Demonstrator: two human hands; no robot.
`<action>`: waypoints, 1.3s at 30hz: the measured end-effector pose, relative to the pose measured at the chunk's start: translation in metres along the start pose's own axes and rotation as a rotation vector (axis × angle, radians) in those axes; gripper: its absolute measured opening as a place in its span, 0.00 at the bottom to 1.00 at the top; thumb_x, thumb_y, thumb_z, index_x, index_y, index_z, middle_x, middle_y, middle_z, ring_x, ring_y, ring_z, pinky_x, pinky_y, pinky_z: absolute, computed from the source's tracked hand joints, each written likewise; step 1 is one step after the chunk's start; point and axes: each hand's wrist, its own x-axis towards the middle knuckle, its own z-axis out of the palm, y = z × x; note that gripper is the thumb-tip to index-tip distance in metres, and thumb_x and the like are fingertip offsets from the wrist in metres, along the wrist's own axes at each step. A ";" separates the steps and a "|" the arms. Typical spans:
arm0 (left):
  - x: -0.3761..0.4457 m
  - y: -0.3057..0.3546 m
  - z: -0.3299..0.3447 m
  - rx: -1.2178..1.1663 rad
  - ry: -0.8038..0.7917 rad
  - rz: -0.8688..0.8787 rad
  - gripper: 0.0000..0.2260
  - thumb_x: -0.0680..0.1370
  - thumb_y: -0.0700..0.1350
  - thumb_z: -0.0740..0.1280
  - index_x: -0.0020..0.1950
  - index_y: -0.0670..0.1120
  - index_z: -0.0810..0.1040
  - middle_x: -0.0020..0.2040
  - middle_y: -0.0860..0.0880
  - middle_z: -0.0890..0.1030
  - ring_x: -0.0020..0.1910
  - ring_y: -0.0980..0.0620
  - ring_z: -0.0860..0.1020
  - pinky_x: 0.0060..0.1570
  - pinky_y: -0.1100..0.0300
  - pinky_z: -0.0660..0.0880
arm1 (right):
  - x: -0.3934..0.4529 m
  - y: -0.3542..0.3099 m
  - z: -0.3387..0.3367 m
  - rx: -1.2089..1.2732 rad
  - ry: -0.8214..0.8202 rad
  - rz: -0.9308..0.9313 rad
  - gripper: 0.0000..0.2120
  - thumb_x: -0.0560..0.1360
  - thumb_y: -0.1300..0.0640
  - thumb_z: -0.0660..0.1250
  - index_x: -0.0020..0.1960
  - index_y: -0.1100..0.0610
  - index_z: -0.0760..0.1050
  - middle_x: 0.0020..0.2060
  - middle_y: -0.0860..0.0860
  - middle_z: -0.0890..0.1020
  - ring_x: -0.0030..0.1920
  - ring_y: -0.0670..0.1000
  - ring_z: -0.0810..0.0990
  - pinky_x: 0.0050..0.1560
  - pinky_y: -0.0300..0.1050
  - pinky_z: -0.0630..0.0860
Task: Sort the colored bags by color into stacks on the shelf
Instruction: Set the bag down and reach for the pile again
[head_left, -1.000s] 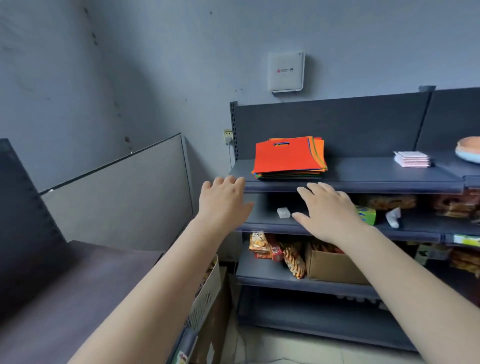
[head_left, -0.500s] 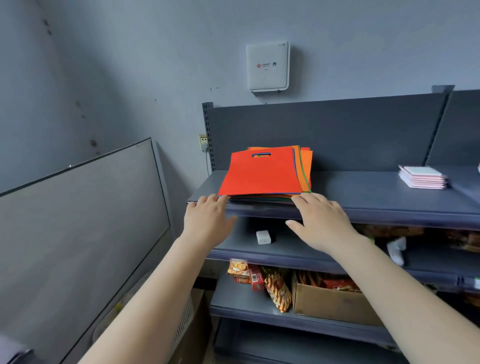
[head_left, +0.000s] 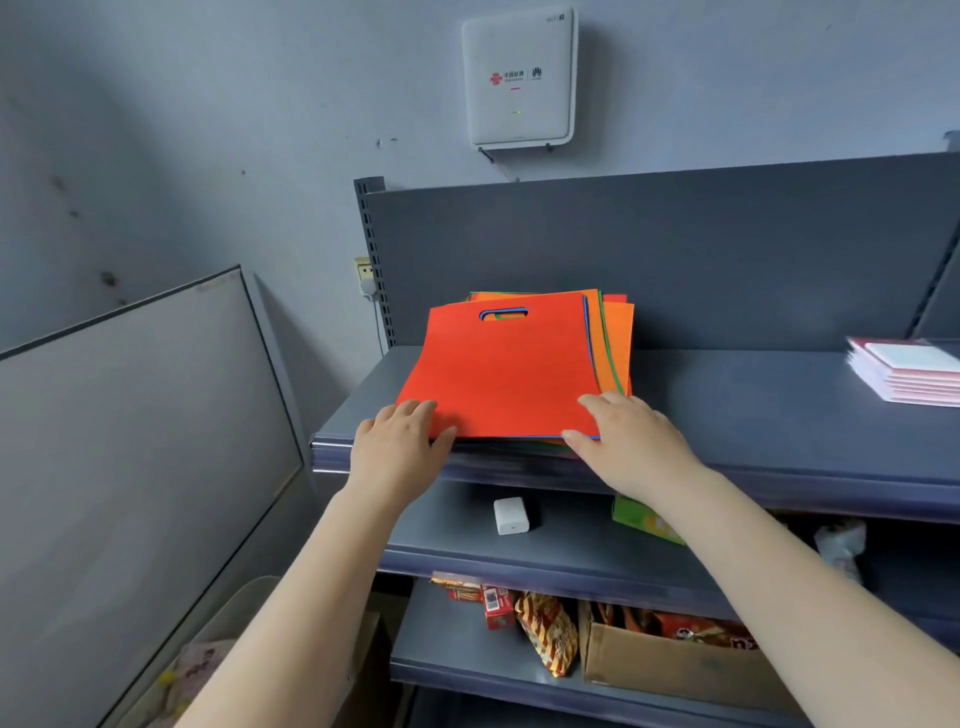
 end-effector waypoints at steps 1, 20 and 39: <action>0.009 0.001 0.007 -0.017 -0.008 0.003 0.20 0.81 0.57 0.55 0.70 0.50 0.67 0.70 0.52 0.70 0.68 0.48 0.67 0.62 0.54 0.62 | 0.011 0.004 0.003 0.008 -0.011 0.018 0.24 0.80 0.43 0.54 0.70 0.56 0.65 0.65 0.53 0.72 0.65 0.56 0.69 0.62 0.50 0.68; 0.077 0.025 0.040 -0.366 0.063 0.112 0.17 0.79 0.56 0.60 0.64 0.52 0.77 0.64 0.54 0.77 0.67 0.52 0.71 0.64 0.58 0.65 | 0.090 0.082 0.034 0.765 0.218 0.363 0.08 0.72 0.62 0.72 0.39 0.51 0.78 0.34 0.50 0.83 0.39 0.55 0.83 0.43 0.49 0.78; 0.095 -0.037 0.022 -0.658 0.195 -0.456 0.10 0.70 0.43 0.74 0.50 0.42 0.82 0.38 0.50 0.80 0.36 0.51 0.76 0.31 0.60 0.67 | 0.094 0.092 0.041 1.137 0.504 0.335 0.13 0.78 0.62 0.64 0.47 0.44 0.80 0.43 0.46 0.85 0.46 0.51 0.84 0.48 0.49 0.82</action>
